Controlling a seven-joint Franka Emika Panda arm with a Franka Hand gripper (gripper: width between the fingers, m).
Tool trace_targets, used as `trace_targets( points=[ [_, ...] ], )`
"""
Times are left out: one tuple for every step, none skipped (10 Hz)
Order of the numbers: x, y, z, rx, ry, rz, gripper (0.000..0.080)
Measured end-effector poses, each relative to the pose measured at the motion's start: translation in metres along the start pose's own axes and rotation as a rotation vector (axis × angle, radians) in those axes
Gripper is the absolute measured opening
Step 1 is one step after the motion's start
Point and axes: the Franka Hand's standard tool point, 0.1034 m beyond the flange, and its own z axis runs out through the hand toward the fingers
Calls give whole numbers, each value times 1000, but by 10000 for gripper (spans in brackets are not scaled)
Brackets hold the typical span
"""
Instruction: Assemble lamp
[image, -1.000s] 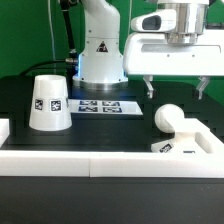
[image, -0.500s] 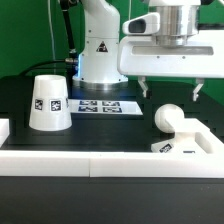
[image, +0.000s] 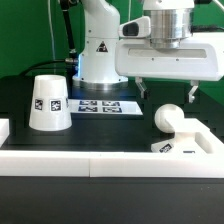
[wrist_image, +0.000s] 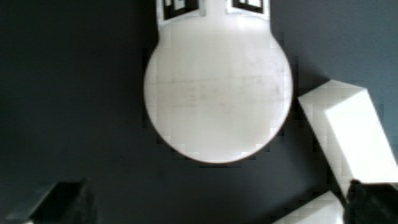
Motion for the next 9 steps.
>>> trace_targets(
  points=[
    [2, 4, 1, 4, -58, -23, 699],
    [2, 7, 1, -11, -130, -9, 699],
    [2, 9, 0, -23, -195, -16, 699],
    [3, 12, 1, -33, -261, -24, 699],
    [8, 11, 0, -30, -282, -42, 699],
    [5, 11, -1, -26, -350, -37, 699],
    [6, 11, -3, -32, -404, -33, 699],
    [7, 14, 0, -39, -444, -29, 699],
    [2, 16, 0, -53, -514, -28, 699]
  ],
)
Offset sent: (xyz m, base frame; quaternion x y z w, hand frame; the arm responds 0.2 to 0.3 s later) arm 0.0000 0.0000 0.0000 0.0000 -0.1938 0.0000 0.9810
